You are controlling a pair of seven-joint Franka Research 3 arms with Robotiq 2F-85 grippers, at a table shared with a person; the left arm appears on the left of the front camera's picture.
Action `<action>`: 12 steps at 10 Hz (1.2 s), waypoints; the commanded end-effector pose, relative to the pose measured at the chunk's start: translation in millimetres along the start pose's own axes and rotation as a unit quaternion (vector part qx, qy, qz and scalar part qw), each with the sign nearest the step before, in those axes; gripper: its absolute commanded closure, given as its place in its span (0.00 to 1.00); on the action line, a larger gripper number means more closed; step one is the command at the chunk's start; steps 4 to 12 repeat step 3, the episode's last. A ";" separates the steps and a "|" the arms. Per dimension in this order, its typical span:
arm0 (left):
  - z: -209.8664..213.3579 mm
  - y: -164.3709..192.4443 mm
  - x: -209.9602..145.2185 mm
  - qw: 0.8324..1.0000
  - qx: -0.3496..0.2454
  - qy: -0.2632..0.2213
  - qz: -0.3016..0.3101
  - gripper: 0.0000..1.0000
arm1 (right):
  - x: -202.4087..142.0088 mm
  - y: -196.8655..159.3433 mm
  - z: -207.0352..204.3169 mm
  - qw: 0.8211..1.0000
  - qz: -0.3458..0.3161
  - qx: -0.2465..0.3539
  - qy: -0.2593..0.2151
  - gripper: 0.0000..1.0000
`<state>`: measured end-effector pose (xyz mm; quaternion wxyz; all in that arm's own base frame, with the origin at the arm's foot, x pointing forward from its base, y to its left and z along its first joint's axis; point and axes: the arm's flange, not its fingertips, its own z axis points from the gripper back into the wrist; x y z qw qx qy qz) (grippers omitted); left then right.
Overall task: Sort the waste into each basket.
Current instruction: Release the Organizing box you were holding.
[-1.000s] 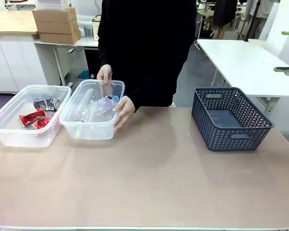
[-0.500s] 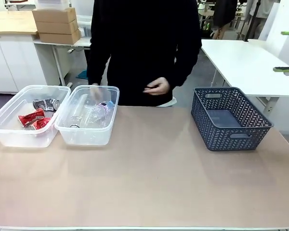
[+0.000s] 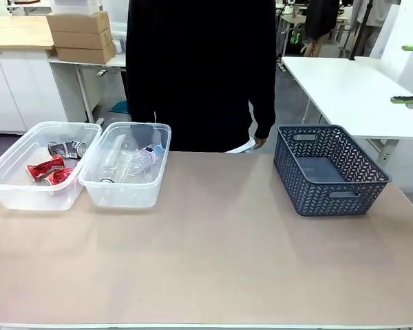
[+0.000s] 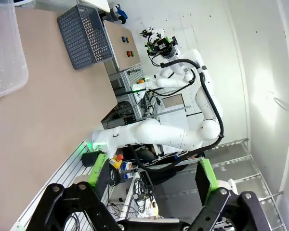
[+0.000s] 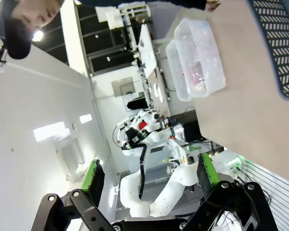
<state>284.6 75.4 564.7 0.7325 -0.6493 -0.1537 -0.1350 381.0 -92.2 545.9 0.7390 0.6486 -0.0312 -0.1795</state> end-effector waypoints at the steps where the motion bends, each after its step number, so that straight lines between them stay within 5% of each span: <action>1: 1.6 -1.7 -0.9 1.000 -0.001 0.008 -0.001 0.06 | -1.5 4.7 0.5 1.000 -0.008 0.010 0.002 0.00; 12: 1.6 -1.7 -0.9 1.000 -0.001 0.008 -0.001 0.06 | -1.5 4.7 0.5 1.000 -0.008 0.010 0.002 0.00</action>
